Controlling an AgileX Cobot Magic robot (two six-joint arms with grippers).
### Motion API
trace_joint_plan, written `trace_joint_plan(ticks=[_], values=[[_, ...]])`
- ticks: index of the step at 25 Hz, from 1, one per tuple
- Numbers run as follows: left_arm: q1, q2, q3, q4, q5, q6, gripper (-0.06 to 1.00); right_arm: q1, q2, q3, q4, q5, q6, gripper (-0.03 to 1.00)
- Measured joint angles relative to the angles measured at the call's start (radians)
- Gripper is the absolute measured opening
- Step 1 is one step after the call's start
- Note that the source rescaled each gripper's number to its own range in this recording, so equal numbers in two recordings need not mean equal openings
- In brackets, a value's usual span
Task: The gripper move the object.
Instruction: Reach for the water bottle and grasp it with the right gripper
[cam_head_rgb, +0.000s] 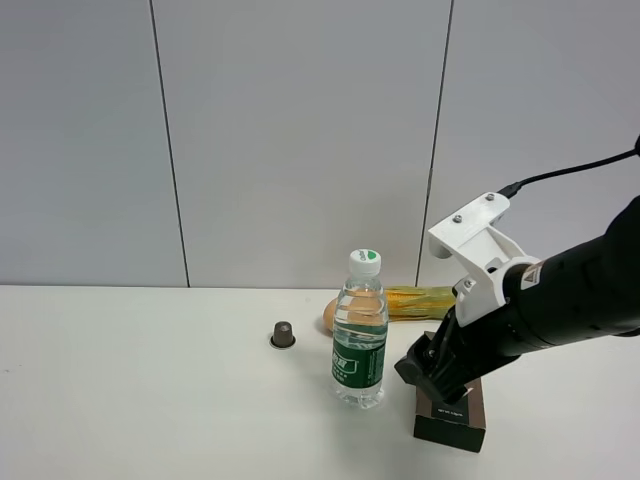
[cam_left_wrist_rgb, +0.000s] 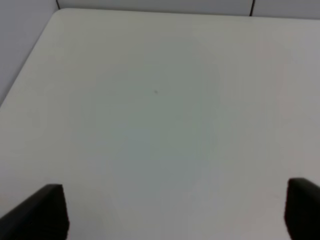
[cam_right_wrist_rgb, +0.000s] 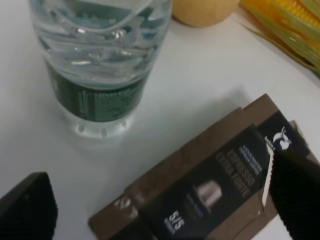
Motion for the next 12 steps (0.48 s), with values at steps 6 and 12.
trace_joint_plan(ticks=[6,12], values=[[0.000,0.000,0.000,0.000,0.000,0.000,1.00,0.034,0.045,0.000,-0.003,-0.079,0.012,1.00],[0.000,0.000,0.000,0.000,0.000,0.000,1.00,0.071,0.116,0.000,-0.003,-0.187,0.026,1.00]])
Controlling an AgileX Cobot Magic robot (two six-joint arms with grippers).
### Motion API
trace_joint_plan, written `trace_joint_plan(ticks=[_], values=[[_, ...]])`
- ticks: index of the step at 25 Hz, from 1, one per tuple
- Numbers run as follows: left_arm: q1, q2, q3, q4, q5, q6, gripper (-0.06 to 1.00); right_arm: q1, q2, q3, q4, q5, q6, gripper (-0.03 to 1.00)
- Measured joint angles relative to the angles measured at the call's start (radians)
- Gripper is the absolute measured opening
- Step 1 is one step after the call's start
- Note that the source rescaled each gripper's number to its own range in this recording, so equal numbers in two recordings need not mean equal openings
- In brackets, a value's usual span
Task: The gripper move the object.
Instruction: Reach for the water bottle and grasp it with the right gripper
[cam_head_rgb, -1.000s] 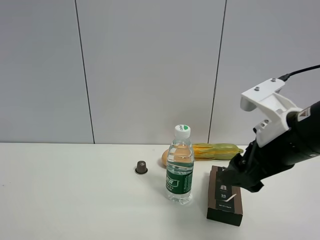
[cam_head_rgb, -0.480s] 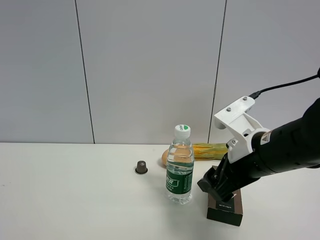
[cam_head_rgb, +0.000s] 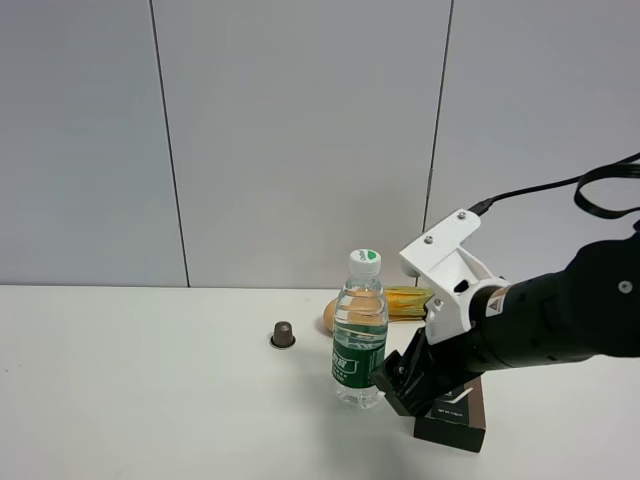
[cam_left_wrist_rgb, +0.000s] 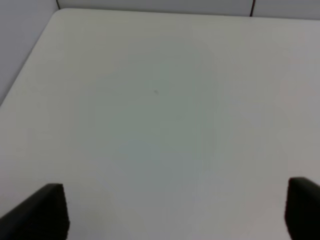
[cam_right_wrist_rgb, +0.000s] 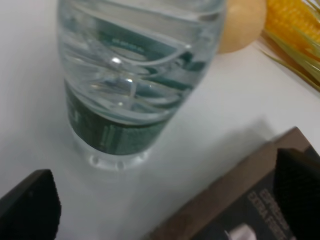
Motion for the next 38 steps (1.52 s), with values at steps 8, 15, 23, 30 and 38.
trace_joint_plan(ticks=[8,15,23,30,38], values=[[0.000,0.000,0.000,0.000,0.000,0.000,1.00,0.006,0.079,0.001,-0.122,-0.174,0.165,1.00],[0.000,0.000,0.000,0.000,0.000,0.000,1.00,0.008,0.141,0.000,-0.146,-0.328,0.209,1.00],[0.000,0.000,0.000,0.000,0.000,0.000,1.00,0.008,0.169,0.001,-0.172,-0.450,0.258,0.97],[0.000,0.000,0.000,0.000,0.000,0.000,1.00,0.008,0.174,-0.024,-0.218,-0.464,0.287,0.97],[0.000,0.000,0.000,0.000,0.000,0.000,1.00,0.008,0.236,-0.107,-0.249,-0.455,0.287,0.97]])
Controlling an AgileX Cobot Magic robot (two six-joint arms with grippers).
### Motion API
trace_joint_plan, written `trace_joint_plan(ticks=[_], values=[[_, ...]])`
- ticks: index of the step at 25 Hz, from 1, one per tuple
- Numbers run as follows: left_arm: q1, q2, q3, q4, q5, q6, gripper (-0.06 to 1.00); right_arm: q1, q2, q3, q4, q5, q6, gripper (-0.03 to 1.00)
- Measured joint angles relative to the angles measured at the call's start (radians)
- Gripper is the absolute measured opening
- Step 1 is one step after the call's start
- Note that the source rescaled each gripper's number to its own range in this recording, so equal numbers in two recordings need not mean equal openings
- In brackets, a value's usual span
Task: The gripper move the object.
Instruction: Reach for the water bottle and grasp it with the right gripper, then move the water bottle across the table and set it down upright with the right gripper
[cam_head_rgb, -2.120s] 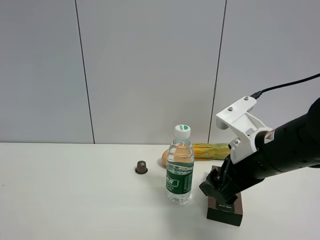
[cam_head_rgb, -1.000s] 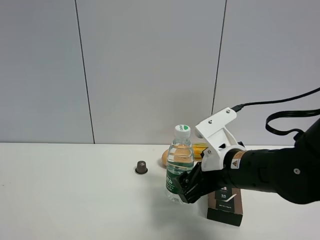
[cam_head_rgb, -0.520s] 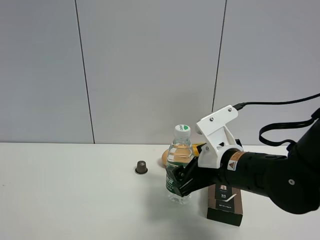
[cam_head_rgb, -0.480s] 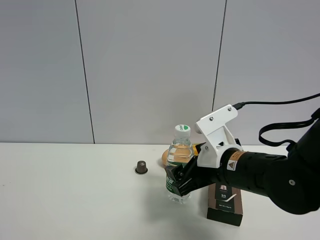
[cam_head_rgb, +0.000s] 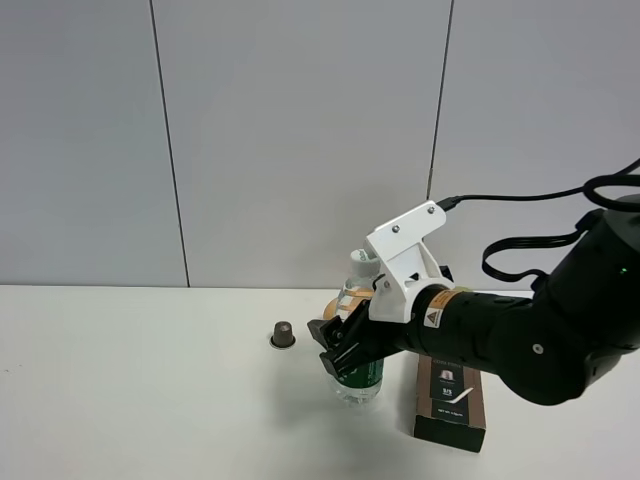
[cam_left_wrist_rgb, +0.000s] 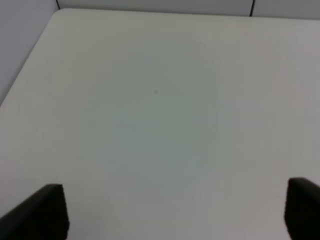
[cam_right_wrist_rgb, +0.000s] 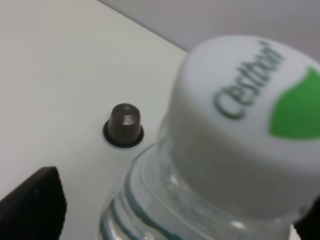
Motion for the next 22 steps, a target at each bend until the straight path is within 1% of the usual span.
trace_joint_plan(ticks=[2,6,8,11,13,14,22], values=[[0.000,0.000,0.000,0.000,0.000,0.000,1.00,0.000,0.008,-0.001,0.000,0.007,0.000,0.95],[0.000,0.000,0.000,0.000,0.000,0.000,1.00,0.000,0.012,-0.001,0.000,0.023,0.000,0.76],[0.000,0.000,0.000,0.000,0.000,0.000,1.00,0.000,0.012,-0.001,0.001,0.024,0.000,0.62],[0.000,0.000,0.000,0.000,0.000,0.000,1.00,0.000,0.012,-0.001,0.002,0.027,0.000,0.30],[0.000,0.000,0.000,0.000,0.000,0.000,1.00,0.000,0.012,-0.003,0.003,0.027,0.000,0.11],[0.000,0.000,0.000,0.000,0.000,0.000,1.00,0.000,0.012,-0.005,0.002,0.027,0.001,0.05],[0.000,0.000,0.000,0.000,0.000,0.000,1.00,0.000,0.012,-0.005,0.001,0.025,0.001,0.05]])
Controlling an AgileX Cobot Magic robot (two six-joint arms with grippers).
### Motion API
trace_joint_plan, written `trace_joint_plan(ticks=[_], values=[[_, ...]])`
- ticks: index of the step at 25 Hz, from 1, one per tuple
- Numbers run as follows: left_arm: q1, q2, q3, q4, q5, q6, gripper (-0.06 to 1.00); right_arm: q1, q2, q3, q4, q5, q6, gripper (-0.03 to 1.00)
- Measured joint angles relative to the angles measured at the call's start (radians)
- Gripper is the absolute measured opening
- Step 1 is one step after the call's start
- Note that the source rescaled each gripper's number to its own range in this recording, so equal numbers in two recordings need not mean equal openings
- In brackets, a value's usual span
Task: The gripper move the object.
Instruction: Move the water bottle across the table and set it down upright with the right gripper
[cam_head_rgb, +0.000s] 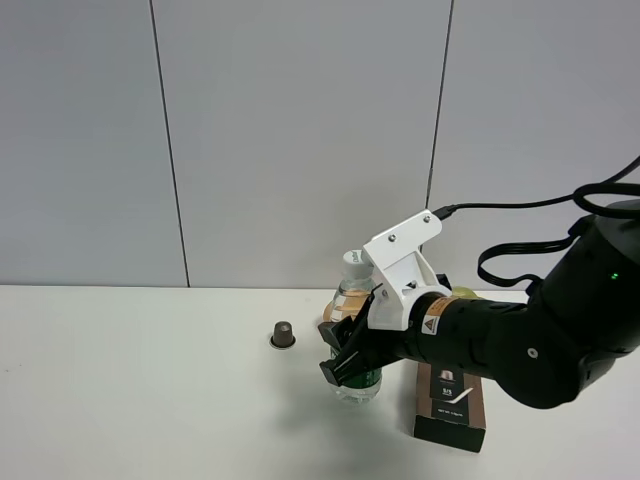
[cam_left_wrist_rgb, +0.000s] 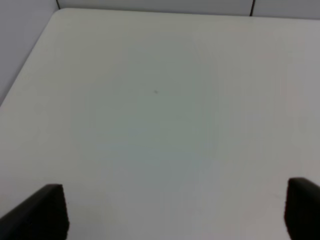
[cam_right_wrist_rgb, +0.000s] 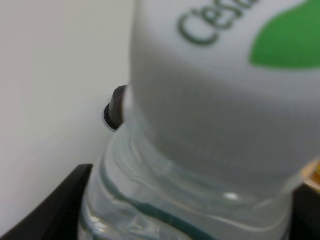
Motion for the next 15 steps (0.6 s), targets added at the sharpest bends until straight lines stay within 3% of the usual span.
trace_joint_plan(ticks=[15], values=[[0.000,0.000,0.000,0.000,0.000,0.000,1.00,0.000,-0.133,0.002,-0.004,0.105,0.000,0.04]])
